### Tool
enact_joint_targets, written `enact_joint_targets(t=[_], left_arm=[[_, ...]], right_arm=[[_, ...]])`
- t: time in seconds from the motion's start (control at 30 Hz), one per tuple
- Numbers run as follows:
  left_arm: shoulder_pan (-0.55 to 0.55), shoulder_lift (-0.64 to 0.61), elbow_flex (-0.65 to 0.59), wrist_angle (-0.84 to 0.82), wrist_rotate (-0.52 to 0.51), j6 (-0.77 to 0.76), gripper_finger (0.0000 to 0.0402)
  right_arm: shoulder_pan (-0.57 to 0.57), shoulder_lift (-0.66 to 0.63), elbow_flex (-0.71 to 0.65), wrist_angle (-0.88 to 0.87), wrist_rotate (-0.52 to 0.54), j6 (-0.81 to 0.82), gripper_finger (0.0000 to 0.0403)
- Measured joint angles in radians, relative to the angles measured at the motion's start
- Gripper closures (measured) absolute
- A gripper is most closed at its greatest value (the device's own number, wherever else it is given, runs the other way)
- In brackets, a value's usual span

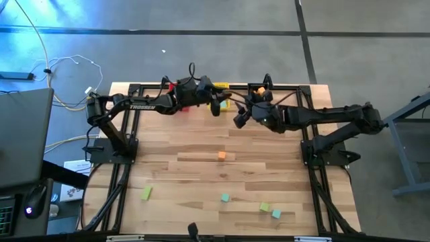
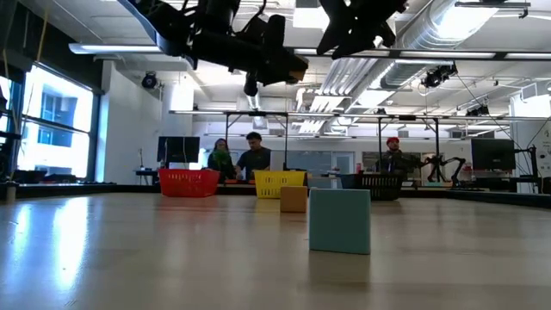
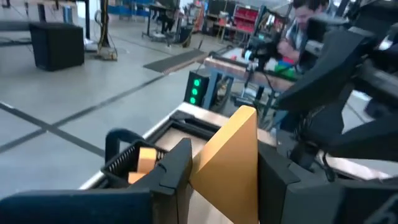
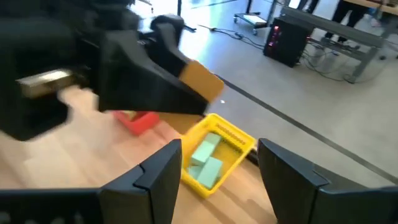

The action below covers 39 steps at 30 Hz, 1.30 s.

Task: Sort & place blocks by color
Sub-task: Put the orange block into the black basket

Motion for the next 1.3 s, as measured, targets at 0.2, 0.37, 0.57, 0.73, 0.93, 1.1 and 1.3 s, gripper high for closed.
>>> enact_joint_targets(t=[0.2, 0.37, 0.57, 0.73, 0.93, 1.1, 1.3], left_arm=[[0.013, 0.0, 0.0, 0.047, -0.003, 0.041, 0.0303], [0.013, 0.0, 0.0, 0.104, -0.039, 0.004, 0.0303], [-0.006, 0.0, 0.0, 0.18, -0.093, -0.027, 0.0303], [-0.03, 0.0, 0.0, 0.213, -0.124, -0.031, 0.0303], [-0.047, 0.0, 0.001, 0.229, -0.209, -0.02, 0.0303], [-0.048, 0.0, 0.001, 0.23, -0.221, -0.035, 0.0303], [-0.06, 0.0, 0.001, 0.246, -0.222, -0.035, 0.0299]], right_arm=[[-0.074, 0.0, 0.0, -0.02, -0.063, -0.007, 0.0206], [-0.122, 0.0, 0.0, -0.018, -0.194, -0.046, 0.0206], [-0.13, 0.0, 0.0, 0.004, -0.207, -0.074, 0.0206], [-0.126, 0.0, 0.0, 0.071, -0.207, -0.112, 0.0206], [-0.125, 0.001, 0.0, 0.135, -0.261, -0.146, 0.0206], [-0.125, 0.027, 0.0, 0.178, -0.282, -0.156, 0.0206], [-0.117, 0.098, 0.0, 0.281, -0.264, -0.207, 0.0206]])
